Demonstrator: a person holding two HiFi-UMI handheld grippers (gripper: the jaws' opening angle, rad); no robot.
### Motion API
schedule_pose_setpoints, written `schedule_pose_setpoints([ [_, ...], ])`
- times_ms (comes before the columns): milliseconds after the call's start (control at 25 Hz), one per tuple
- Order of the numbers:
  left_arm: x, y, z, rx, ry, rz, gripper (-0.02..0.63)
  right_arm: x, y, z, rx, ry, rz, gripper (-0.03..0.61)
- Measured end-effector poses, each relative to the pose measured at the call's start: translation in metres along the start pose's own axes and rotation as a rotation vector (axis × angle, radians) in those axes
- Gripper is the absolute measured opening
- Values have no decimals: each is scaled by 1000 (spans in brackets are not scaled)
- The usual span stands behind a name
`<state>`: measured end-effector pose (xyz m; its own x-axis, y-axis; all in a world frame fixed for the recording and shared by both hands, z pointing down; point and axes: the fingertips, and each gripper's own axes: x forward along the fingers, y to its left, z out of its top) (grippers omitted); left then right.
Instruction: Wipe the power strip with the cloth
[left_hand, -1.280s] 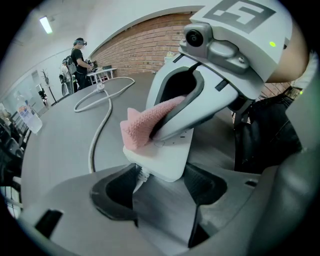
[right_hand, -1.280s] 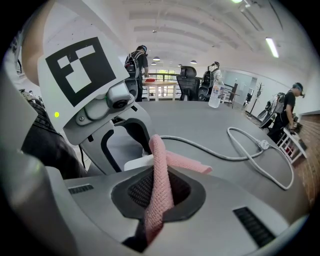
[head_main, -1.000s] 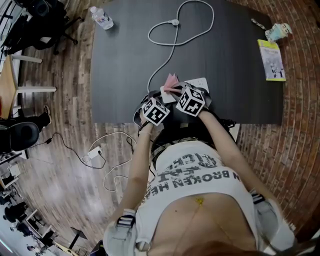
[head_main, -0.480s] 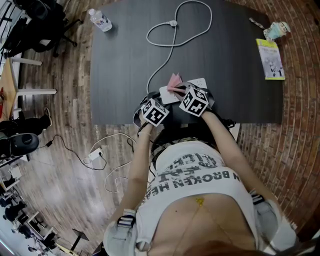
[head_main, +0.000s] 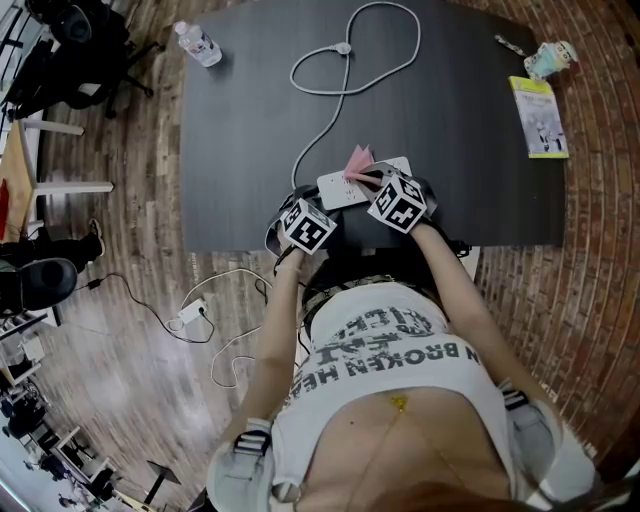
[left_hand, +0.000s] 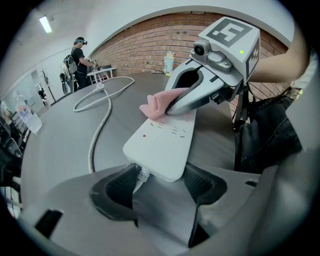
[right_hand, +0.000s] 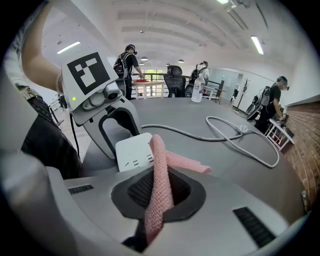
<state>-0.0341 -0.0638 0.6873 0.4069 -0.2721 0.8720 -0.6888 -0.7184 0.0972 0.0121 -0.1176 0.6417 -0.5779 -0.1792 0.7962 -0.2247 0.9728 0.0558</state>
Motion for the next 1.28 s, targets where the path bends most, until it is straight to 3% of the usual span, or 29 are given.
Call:
schedule_pose_setpoints([
  [1280,-2,-7,4,-1,2,-21,284,-29,-30,-39,84,25,-76,17],
])
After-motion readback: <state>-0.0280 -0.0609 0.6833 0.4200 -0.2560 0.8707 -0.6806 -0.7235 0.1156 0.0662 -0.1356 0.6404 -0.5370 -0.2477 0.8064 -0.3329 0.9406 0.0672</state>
